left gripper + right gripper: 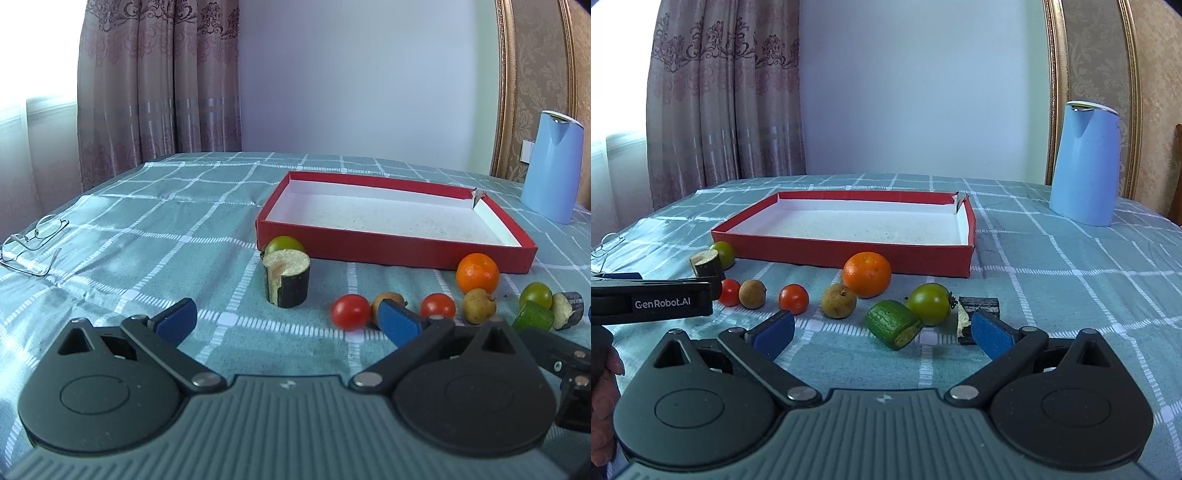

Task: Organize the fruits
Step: 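Move the right gripper toward the green cucumber chunk, then close the right gripper on the green cucumber chunk and lift it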

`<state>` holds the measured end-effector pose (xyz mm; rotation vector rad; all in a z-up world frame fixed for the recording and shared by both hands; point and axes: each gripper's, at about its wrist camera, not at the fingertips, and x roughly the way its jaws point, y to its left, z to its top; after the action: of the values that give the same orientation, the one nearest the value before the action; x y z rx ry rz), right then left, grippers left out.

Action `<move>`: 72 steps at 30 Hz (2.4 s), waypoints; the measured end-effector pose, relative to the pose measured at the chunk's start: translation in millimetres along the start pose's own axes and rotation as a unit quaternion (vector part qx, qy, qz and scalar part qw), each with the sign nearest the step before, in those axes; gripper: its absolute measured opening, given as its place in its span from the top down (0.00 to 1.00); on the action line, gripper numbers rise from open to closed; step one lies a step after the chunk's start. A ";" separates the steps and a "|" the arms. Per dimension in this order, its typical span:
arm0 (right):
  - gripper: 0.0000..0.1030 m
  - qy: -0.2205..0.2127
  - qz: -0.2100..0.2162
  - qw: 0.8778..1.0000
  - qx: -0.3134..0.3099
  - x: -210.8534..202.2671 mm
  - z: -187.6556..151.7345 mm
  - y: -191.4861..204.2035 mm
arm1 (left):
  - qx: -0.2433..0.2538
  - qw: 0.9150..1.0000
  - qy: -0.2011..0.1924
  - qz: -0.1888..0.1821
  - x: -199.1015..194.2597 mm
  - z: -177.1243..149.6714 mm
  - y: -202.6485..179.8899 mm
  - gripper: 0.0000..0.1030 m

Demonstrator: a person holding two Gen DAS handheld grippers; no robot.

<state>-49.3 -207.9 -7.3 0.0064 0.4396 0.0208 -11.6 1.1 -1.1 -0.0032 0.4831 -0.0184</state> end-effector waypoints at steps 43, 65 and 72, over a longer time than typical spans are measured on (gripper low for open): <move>0.46 0.044 0.045 0.998 -0.029 21.9 7.6 -10.6 | -0.019 0.999 0.017 -0.025 6.2 1.6 5.4 0.00; 0.48 0.057 0.041 0.997 -0.015 30.3 8.7 -13.1 | -0.015 0.999 0.020 -0.021 6.3 1.0 6.2 0.00; 0.49 0.061 0.038 0.997 -0.015 32.8 8.3 -13.0 | -0.014 0.999 0.021 -0.020 6.7 1.0 6.0 0.00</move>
<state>-15.8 -220.2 -13.8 -0.0069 0.5606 0.1032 -5.1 6.9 -3.4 -0.0401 0.5257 -0.0510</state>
